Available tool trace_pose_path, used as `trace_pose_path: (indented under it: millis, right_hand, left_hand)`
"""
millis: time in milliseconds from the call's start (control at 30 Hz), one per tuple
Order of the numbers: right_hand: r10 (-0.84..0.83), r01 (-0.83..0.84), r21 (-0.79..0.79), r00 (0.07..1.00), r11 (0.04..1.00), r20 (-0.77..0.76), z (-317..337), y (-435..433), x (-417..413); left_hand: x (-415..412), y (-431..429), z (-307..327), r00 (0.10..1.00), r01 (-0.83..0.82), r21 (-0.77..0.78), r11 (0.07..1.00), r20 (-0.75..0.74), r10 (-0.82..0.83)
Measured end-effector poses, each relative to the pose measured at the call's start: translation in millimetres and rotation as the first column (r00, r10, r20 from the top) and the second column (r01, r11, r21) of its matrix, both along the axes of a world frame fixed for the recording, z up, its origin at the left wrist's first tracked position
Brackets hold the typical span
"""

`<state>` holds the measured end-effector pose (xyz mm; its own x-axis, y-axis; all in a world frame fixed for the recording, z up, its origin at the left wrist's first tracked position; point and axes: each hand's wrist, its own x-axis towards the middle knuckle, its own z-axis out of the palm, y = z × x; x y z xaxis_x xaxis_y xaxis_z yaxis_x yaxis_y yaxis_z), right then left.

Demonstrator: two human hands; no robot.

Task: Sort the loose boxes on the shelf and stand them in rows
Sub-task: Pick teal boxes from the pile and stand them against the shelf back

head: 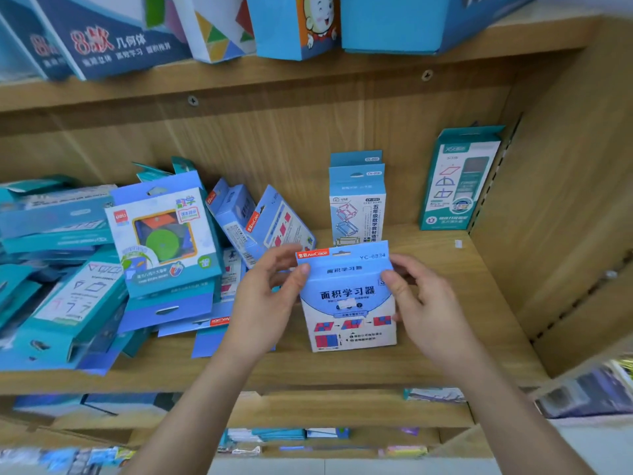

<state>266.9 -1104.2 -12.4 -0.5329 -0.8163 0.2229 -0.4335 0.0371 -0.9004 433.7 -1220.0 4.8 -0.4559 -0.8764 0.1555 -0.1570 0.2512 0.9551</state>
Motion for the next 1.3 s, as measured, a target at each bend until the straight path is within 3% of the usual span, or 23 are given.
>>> trace_pose_path:
  millis: [333,400,467,533,600,700,833,967,1100,1167,1233,1300]
  right_hand:
    - [0.028,-0.029,0.029,1.000,0.999,0.013,-3,3,-2]
    - [0.032,-0.032,0.011,0.999,0.999,0.016,-5,2,-4]
    - [0.026,-0.026,-0.017,0.999,1.000,0.040,-7,3,-5]
    - [0.019,-0.018,-0.024,0.998,1.000,0.055,-9,3,-7]
    - [-0.001,0.002,-0.023,0.999,1.000,0.037,-12,3,-9]
    - [-0.040,0.041,-0.045,0.999,0.998,0.023,-14,1,-15]
    - [-0.103,0.104,-0.080,0.994,0.991,0.023,-14,-1,-25]
    - [-0.104,0.110,-0.105,0.992,0.988,0.066,-17,-5,-28]
    - [-0.024,0.043,-0.122,0.988,0.992,0.154,-13,-7,-30]
    - [-0.013,0.036,-0.117,0.981,0.993,0.194,-15,-5,-35]
    - [-0.026,0.056,-0.128,0.974,0.990,0.224,-16,-2,-40]
    - [-0.051,0.091,-0.141,0.963,0.986,0.264,-14,3,-48]
  left_hand:
    - [0,10,2,0.994,0.037,0.127,0.991,-0.104,-0.024]
    - [5,6,1,0.999,-0.031,0.002,1.000,-0.039,0.031]
    - [13,-8,6,0.980,-0.102,-0.364,0.926,0.125,0.156]
    - [19,-25,15,0.902,0.014,-0.724,0.690,0.307,0.303]
    - [18,-39,24,0.754,0.215,-0.816,0.537,0.488,0.441]
    - [13,-50,23,0.519,0.372,-0.761,0.531,0.645,0.561]
    - [9,-63,17,0.360,0.473,-0.696,0.540,0.712,0.603]
    - [7,-70,23,0.415,0.489,-0.697,0.524,0.715,0.563]
    - [11,-73,38,0.599,0.485,-0.800,0.353,0.599,0.532]
    - [14,-71,53,0.673,0.508,-0.805,0.306,0.593,0.442]
    - [14,-64,73,0.773,0.447,-0.795,0.409,0.574,0.270]
    - [10,-56,90,0.869,0.321,-0.690,0.648,0.486,0.087]
